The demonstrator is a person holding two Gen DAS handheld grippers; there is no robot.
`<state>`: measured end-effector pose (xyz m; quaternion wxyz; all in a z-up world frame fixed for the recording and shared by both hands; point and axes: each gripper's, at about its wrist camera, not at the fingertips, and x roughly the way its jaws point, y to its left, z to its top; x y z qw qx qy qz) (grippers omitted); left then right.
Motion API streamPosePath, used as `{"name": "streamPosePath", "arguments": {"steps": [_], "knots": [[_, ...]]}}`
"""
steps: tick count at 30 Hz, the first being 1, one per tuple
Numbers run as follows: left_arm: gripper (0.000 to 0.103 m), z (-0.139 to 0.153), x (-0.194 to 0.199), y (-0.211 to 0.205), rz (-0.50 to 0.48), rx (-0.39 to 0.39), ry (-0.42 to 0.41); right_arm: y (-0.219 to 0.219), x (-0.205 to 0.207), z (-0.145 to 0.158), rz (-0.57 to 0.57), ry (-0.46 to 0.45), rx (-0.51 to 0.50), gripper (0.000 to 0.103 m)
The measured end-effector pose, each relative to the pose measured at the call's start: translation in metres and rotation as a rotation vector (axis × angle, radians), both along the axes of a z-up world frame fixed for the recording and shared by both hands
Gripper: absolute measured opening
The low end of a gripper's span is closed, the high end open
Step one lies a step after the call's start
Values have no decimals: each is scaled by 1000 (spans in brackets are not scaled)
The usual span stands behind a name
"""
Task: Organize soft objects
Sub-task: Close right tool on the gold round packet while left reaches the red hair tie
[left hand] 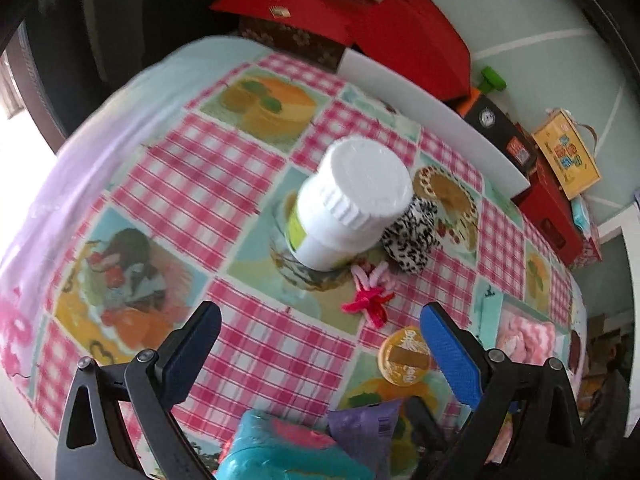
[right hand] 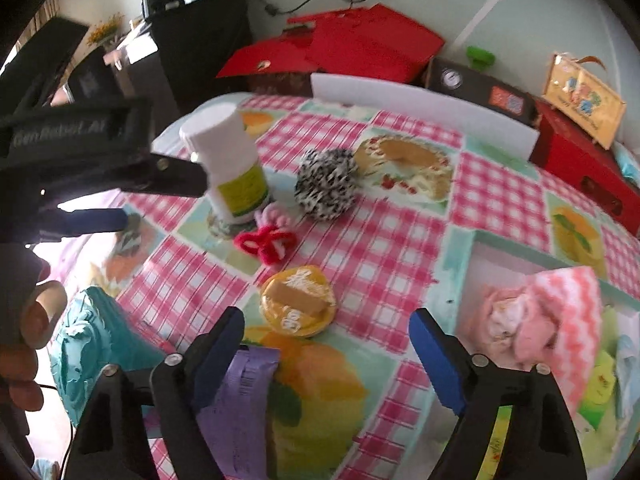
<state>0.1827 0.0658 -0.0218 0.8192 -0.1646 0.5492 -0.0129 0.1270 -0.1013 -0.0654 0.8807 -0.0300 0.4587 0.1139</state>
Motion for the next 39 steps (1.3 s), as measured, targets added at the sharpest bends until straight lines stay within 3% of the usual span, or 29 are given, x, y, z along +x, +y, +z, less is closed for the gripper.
{"name": "streamPosePath", "arguments": {"steps": [16, 24, 27, 30, 32, 37, 39], "knots": [[99, -26, 43, -28, -103, 43, 174, 4, 22, -27, -18, 106, 62, 72], [97, -39, 56, -40, -122, 79, 223, 1, 24, -27, -12, 99, 60, 64], [82, -48, 60, -47, -131, 78, 247, 4, 21, -26, 5, 98, 66, 56], [81, -56, 66, -52, -130, 81, 267, 4, 19, -26, 13, 99, 72, 51], [80, -60, 68, -54, -125, 84, 274, 3, 18, -26, 17, 101, 76, 50], [65, -67, 79, -64, -143, 100, 276, 0, 16, -26, 15, 104, 87, 50], [52, -67, 81, -67, -153, 89, 271, -2, 16, -25, 12, 106, 93, 50]]}}
